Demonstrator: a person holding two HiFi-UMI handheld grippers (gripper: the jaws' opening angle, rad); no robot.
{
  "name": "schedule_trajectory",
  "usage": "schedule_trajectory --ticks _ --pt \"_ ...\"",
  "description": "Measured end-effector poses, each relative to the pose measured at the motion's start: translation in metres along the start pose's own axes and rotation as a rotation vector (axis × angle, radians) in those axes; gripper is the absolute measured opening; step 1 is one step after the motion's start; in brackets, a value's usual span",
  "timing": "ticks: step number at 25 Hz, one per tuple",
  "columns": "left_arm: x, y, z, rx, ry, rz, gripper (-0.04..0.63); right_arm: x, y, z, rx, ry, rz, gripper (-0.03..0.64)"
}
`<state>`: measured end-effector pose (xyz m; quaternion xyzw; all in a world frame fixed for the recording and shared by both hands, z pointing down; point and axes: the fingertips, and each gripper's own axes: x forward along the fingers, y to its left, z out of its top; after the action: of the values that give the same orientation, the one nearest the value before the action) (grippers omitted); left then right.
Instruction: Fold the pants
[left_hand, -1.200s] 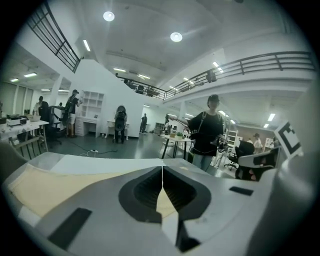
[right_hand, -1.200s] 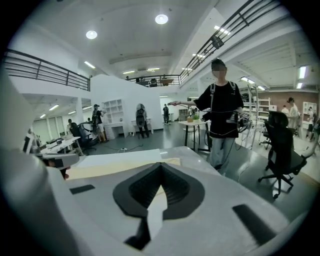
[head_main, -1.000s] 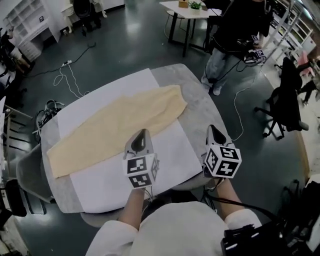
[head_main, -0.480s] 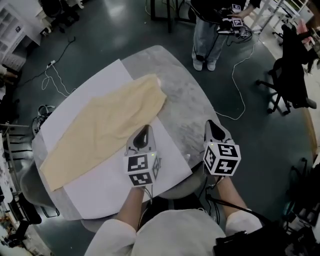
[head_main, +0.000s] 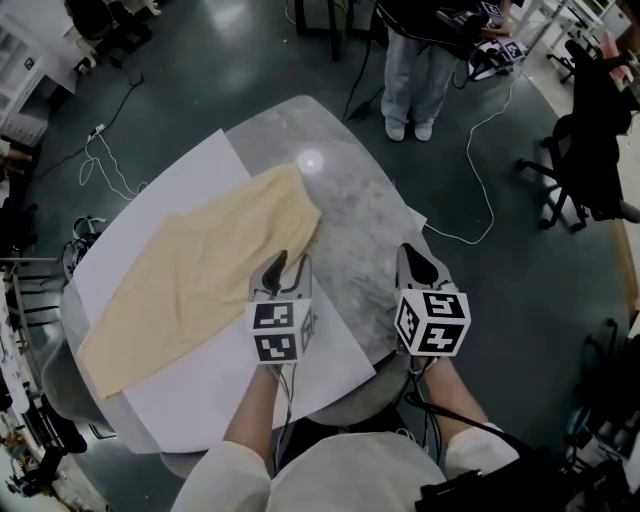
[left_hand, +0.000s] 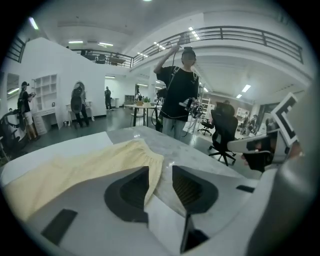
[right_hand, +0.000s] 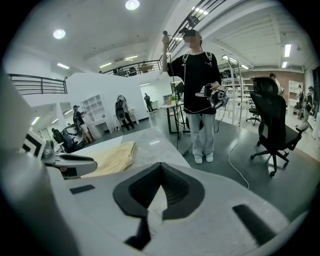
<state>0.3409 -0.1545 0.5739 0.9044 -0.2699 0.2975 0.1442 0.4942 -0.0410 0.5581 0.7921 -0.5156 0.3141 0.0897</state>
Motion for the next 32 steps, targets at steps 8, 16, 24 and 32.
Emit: schedule_trajectory --ticks 8,16,24,32 --pt "0.060 -0.003 -0.003 0.167 0.157 -0.074 0.201 0.024 -0.016 -0.008 0.020 0.036 -0.006 -0.008" --pt "0.101 0.003 0.003 0.192 0.194 -0.022 0.206 0.050 -0.014 -0.012 0.027 0.062 0.018 -0.008" --pt "0.119 0.021 0.000 0.235 0.269 0.039 0.206 0.068 -0.011 -0.011 0.051 0.066 0.038 -0.008" --pt "0.119 0.026 0.002 0.221 0.282 0.025 0.204 0.075 -0.009 -0.014 0.061 0.080 0.050 -0.008"
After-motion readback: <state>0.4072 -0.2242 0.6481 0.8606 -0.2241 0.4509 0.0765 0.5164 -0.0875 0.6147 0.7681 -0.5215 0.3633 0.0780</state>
